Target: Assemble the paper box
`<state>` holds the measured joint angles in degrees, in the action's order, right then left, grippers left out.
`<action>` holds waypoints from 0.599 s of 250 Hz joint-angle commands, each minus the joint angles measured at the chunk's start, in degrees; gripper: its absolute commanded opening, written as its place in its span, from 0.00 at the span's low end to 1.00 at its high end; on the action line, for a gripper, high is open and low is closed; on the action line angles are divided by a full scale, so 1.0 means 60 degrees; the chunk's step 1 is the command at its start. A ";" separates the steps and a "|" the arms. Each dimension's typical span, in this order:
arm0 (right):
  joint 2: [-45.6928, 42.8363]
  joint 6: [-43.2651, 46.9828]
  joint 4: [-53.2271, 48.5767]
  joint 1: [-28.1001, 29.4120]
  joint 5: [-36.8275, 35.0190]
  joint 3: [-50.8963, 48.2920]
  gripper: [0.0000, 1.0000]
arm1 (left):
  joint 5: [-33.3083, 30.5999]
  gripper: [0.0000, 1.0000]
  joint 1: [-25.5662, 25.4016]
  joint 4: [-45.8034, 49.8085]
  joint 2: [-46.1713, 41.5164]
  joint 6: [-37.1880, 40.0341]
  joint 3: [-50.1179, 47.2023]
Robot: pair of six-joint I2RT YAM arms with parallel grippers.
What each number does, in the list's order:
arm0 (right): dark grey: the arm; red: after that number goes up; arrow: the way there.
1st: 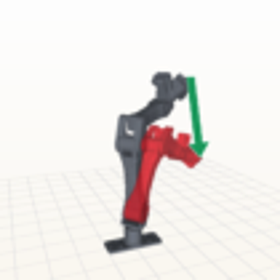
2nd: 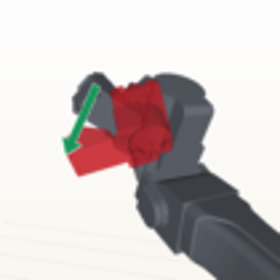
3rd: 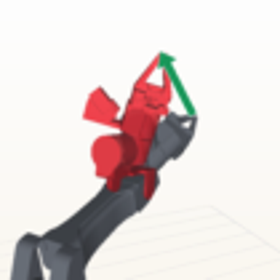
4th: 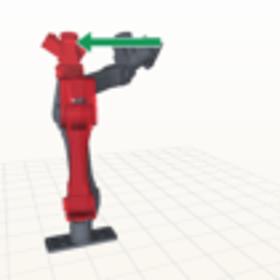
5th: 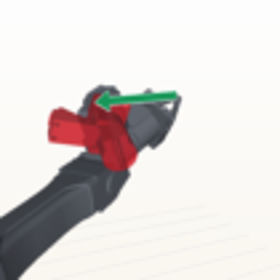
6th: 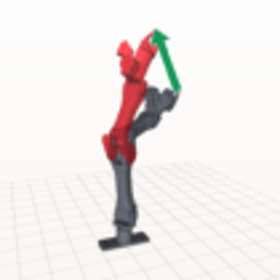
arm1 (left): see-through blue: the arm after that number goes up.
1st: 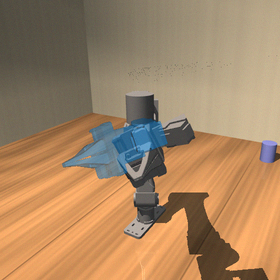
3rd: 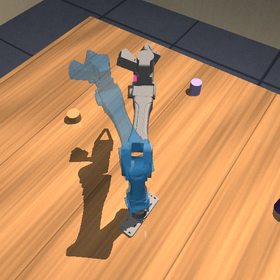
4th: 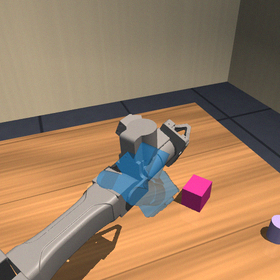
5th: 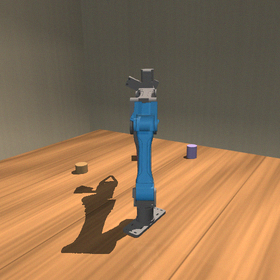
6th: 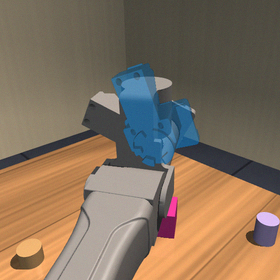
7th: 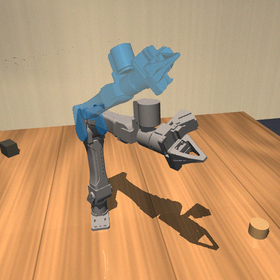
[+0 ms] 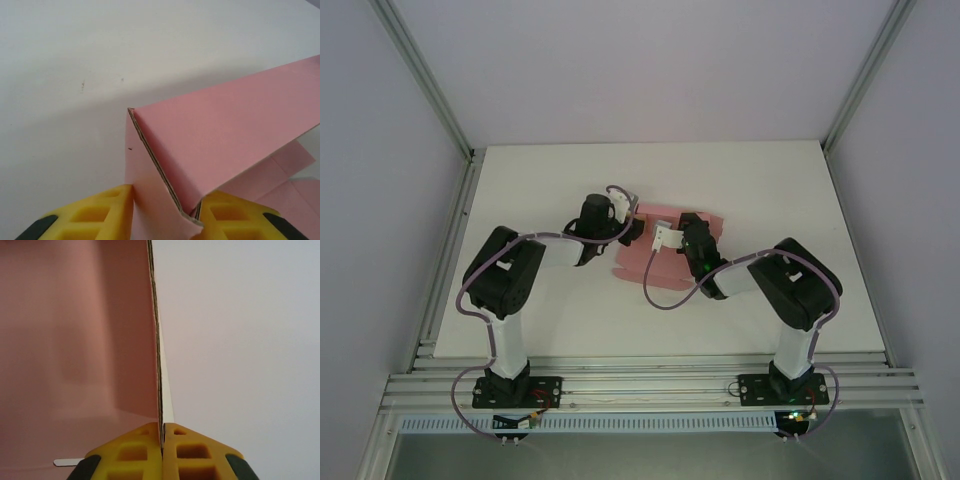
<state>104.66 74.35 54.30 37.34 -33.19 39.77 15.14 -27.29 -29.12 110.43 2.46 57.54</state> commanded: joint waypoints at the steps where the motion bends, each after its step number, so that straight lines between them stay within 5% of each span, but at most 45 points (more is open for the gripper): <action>1: -0.0019 -0.0423 -0.0966 0.0224 0.0862 -0.0168 0.00 | -0.0714 0.31 -0.0332 -0.0405 0.0079 0.0264 0.0081; 46: -0.0245 -0.0613 -0.1227 0.0252 0.0927 -0.0201 0.00 | -0.4331 0.22 -0.1405 0.0426 0.0353 0.0979 0.0524; 71: -0.0348 -0.0671 -0.1256 0.0253 0.0923 -0.0212 0.00 | -0.6440 0.00 -0.1734 0.1498 0.0609 0.0801 0.1148; 150: -0.0497 -0.0819 -0.1605 0.0184 0.0851 -0.0154 0.00 | -0.9822 0.00 -0.2094 0.2872 0.1323 0.0782 0.2167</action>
<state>102.48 71.53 50.74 37.10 -34.35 39.77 -28.97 -39.79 -19.33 115.42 4.03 68.34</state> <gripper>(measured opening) 0.044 0.059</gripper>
